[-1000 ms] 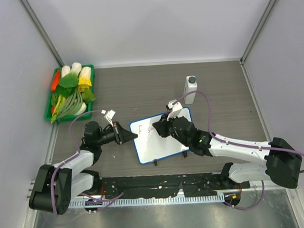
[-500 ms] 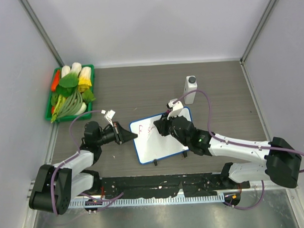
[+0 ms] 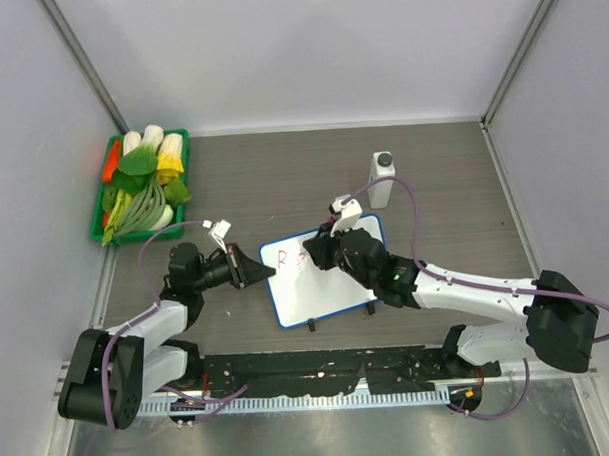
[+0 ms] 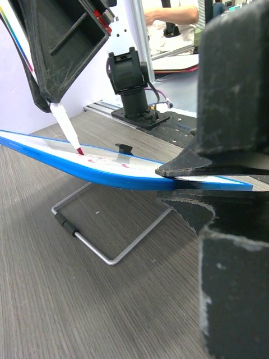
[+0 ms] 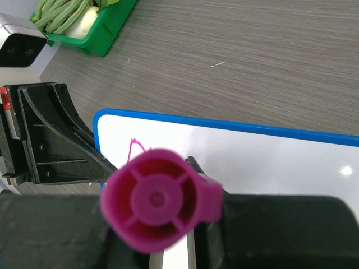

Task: Write a sentence on the whiteboard

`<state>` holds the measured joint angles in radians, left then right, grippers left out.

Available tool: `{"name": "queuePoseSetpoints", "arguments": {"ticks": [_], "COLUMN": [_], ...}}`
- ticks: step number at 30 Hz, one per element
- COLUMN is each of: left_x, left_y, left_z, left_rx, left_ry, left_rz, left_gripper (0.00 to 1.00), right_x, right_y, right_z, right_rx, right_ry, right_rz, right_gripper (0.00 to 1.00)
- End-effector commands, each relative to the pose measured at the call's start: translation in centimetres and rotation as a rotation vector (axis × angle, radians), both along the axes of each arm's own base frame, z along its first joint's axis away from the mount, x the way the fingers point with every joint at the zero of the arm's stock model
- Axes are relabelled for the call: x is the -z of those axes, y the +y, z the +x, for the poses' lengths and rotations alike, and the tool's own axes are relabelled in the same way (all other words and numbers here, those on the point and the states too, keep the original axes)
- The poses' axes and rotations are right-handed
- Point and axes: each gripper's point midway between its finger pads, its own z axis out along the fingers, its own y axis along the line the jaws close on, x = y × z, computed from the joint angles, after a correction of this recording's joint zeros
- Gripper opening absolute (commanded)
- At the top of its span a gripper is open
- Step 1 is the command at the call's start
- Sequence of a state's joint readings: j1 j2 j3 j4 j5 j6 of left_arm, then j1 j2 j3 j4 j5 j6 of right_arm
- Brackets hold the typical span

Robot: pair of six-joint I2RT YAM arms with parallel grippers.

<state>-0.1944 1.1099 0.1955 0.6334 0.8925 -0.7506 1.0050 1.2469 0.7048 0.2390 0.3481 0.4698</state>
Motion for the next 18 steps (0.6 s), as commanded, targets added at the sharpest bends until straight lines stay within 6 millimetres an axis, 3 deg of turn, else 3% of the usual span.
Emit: {"name": "queuePoseSetpoints", "arguments": {"ticks": [1,8,18], "left_x": [0.1,0.1,0.1], "left_y": [0.2,0.2,0.3], "left_z": [0.5,0.4,0.3], "left_rx": [-0.014,-0.012,-0.013], "left_ry": [-0.051,-0.050,-0.052], "left_rz": [0.021,0.020,0.020], "left_gripper": [0.00,0.00,0.00], "right_x": [1.0,3.0,3.9], "right_y": [-0.1,-0.9,-2.3], "right_z": [0.3,-0.6,-1.0], "right_rx": [0.006,-0.002,0.028], "right_ry": [0.017,0.067,0.081], "right_rz": [-0.036,-0.066,-0.085], "right_gripper": [0.01,0.01,0.01]}}
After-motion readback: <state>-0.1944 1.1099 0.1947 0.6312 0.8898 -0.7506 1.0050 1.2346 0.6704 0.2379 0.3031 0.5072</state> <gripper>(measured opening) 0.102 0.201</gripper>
